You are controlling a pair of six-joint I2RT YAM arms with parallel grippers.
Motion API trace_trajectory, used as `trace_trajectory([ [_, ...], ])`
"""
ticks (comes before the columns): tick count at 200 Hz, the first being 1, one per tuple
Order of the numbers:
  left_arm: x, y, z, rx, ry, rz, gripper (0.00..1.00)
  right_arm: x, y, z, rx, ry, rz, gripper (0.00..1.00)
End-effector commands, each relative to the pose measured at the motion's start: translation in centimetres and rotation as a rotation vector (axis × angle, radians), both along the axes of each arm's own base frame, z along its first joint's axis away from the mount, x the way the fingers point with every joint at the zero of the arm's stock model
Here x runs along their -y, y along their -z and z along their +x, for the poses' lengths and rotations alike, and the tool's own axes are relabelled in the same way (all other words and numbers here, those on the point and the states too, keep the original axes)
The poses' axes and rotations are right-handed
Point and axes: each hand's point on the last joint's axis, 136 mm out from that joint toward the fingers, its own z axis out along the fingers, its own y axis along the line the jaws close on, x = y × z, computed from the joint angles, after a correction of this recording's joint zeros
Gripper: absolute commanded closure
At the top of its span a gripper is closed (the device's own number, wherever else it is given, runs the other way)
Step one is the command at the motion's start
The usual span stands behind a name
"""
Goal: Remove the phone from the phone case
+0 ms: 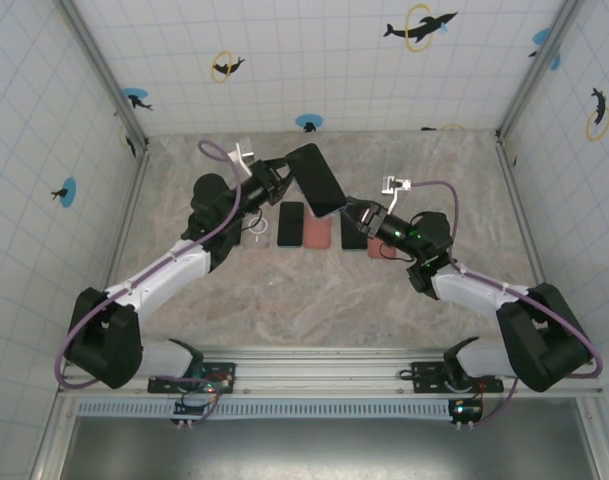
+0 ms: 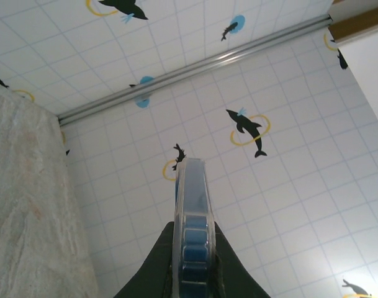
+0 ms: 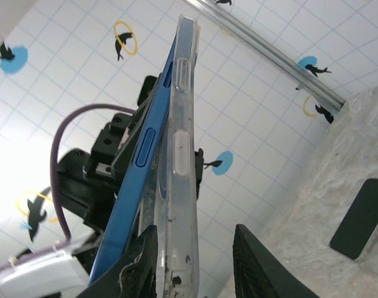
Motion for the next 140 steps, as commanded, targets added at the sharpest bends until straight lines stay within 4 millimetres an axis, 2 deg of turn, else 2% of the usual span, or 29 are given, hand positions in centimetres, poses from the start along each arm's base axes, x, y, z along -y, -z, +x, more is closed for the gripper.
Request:
trace_trajectory([
  [1, 0.0, -0.5, 1.0, -0.018, -0.044, -0.047, 1.0, 0.1, -2.2, -0.8, 0.007, -0.024, 0.097, 0.68],
  [19, 0.4, 0.4, 1.1, -0.054, -0.03, -0.037, 1.0, 0.2, -2.3, -0.5, -0.025, -0.022, 0.126, 0.74],
  [39, 0.6, 0.8, 1.2, -0.074, -0.021, -0.043, 1.0, 0.4, -2.4, -0.3, -0.042, -0.019, 0.151, 0.75],
  [65, 0.8, 1.4, 1.4, -0.092, -0.013, -0.031, 1.0, 0.6, -2.3, -0.1, -0.063, -0.004, 0.169, 0.86],
  [82, 0.9, 1.7, 1.6, -0.103, -0.019, -0.02, 0.89, 0.9, -2.3, 0.1, -0.075, 0.004, 0.184, 0.94],
  [102, 0.9, 1.9, 1.8, -0.104, -0.021, -0.018, 0.87, 1.2, -2.4, 0.2, -0.085, 0.009, 0.209, 1.0],
  [121, 1.0, 2.1, 2.0, -0.108, -0.019, -0.012, 0.76, 1.4, -2.0, 0.4, -0.098, 0.024, 0.213, 1.0],
  [140, 1.0, 2.5, 2.1, -0.111, -0.022, 0.003, 0.7, 1.8, -2.2, 0.6, -0.098, 0.038, 0.232, 1.0],
])
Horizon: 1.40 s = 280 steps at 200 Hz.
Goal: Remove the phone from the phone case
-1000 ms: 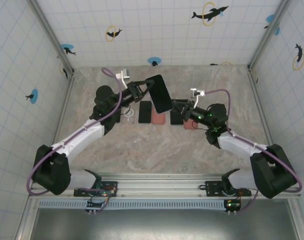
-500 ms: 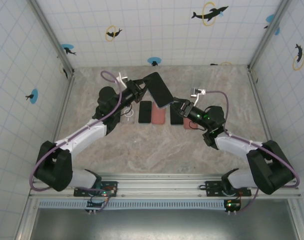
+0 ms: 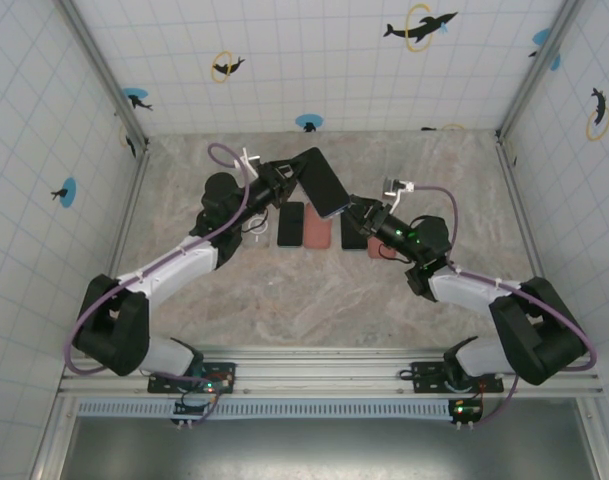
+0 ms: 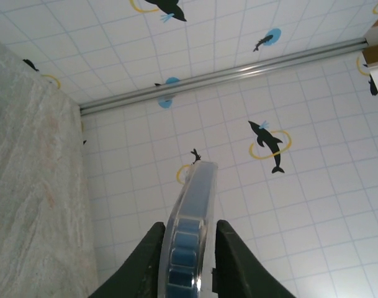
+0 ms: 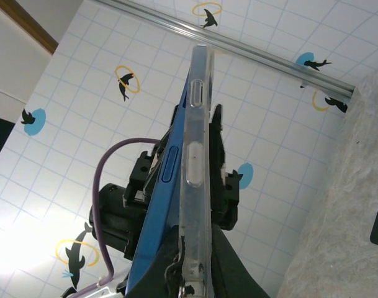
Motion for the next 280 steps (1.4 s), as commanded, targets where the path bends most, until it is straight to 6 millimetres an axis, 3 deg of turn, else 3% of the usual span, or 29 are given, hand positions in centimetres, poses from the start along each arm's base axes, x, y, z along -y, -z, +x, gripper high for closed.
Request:
trace_trajectory([
  [1, 0.2, -0.6, 0.5, 0.016, -0.006, 0.007, 0.69, 1.1, -2.6, -0.5, 0.088, 0.031, 0.088, 1.0],
  [42, 0.2, -0.2, 0.8, 0.017, -0.009, 0.026, 0.51, 1.7, -2.7, -0.3, 0.104, 0.05, 0.112, 1.0],
  [69, -0.2, 0.6, 0.9, 0.009, -0.039, 0.076, 0.34, 3.2, -2.0, 1.1, 0.072, 0.159, 0.125, 1.0],
  [96, -1.6, 0.7, 0.2, 0.0, -0.104, 0.079, 0.29, 4.2, -1.5, 2.4, 0.067, 0.26, 0.087, 1.0],
  [123, -1.1, 1.0, -1.4, -0.02, -0.114, 0.048, 0.28, 5.6, -0.6, 3.7, 0.029, 0.391, 0.06, 1.0],
  [170, 2.3, 0.9, -4.3, -0.07, -0.1, -0.023, 0.28, 7.0, 0.1, 5.1, -0.004, 0.585, 0.003, 1.0],
  [230, 6.9, 1.0, -5.9, -0.136, -0.022, -0.088, 0.36, 5.7, -0.4, 5.4, 0.028, 0.584, 0.002, 1.0],
  [259, 7.3, 2.0, -5.7, -0.169, -0.032, -0.101, 0.39, 5.1, -0.8, 5.2, 0.049, 0.58, 0.0, 1.0],
  [280, 7.8, 1.7, -5.5, -0.163, -0.029, -0.11, 0.41, 4.6, -0.8, 5.0, 0.057, 0.568, -0.004, 1.0],
])
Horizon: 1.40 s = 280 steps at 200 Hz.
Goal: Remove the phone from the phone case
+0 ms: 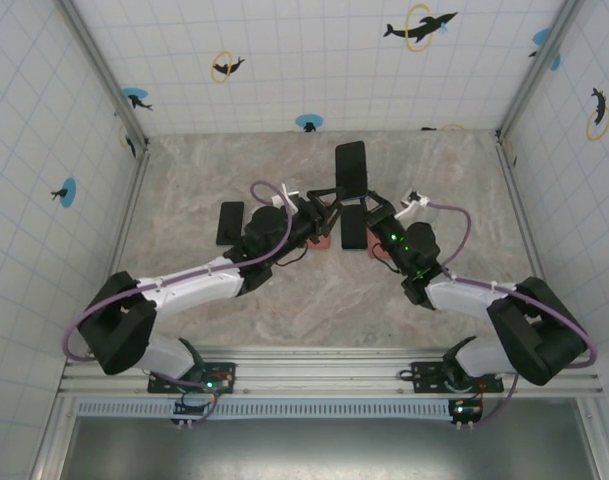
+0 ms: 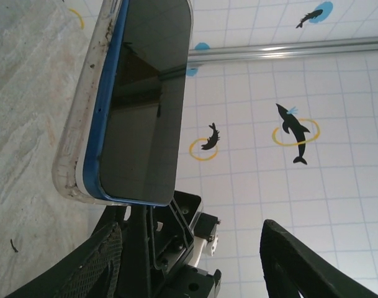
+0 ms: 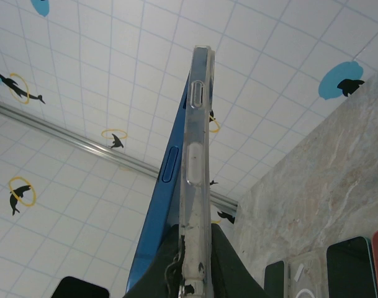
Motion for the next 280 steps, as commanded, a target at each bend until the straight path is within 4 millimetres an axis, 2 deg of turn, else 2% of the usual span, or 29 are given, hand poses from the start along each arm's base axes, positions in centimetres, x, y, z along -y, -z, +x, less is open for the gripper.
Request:
trace_trajectory([
  [1, 0.4, -2.4, 0.7, 0.022, -0.025, -0.077, 0.41, -0.1, -5.4, -0.2, 0.153, 0.016, 0.088, 1.0],
  [26, 0.7, -1.5, 1.0, 0.003, -0.029, -0.073, 0.43, -0.3, -5.7, -0.3, 0.164, 0.007, 0.098, 1.0],
  [70, 1.1, -1.2, 1.2, -0.003, -0.019, -0.07, 0.43, -0.3, -5.8, -0.5, 0.168, 0.006, 0.098, 1.0],
  [101, 1.1, -0.8, 0.7, -0.012, -0.008, -0.068, 0.45, -0.2, -5.5, -0.4, 0.164, 0.019, 0.089, 1.0],
  [138, 0.2, -0.2, -0.4, -0.019, -0.041, -0.044, 0.46, 0.2, -5.2, -0.2, 0.163, 0.035, 0.076, 1.0],
  [164, 0.6, 0.0, -0.5, -0.025, -0.024, -0.062, 0.48, 0.0, -5.2, -0.2, 0.166, 0.023, 0.086, 1.0],
  [260, 0.1, 0.4, 1.2, -0.028, -0.059, -0.065, 0.52, -1.0, -5.8, -1.1, 0.183, -0.039, 0.11, 1.0],
  [280, 0.0, -0.2, 1.5, -0.016, -0.062, -0.084, 0.53, -1.1, -5.5, -1.3, 0.179, -0.045, 0.106, 1.0],
])
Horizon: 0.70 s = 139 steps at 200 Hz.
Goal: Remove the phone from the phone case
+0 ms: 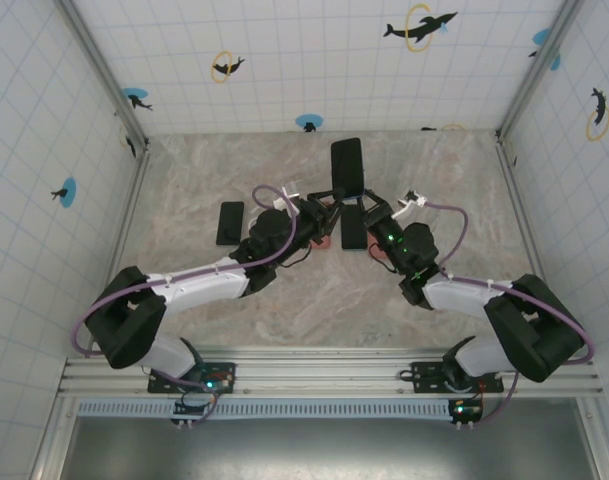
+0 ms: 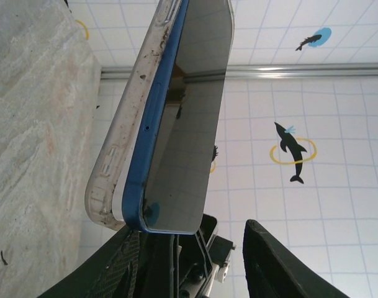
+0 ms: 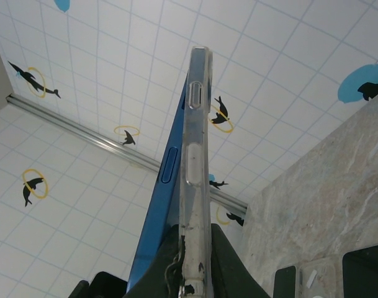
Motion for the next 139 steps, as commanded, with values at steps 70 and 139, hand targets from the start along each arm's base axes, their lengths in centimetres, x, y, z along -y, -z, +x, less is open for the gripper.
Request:
trace_trajectory([
  [70, 0.6, -3.1, 1.8, 0.064, -0.011, -0.073, 0.61, -1.0, -3.9, -1.4, 0.107, -0.057, 0.127, 1.0],
  [139, 1.2, -4.6, 1.9, 0.099, 0.005, -0.101, 0.79, -0.4, -3.3, -1.4, 0.087, -0.032, 0.134, 1.0],
])
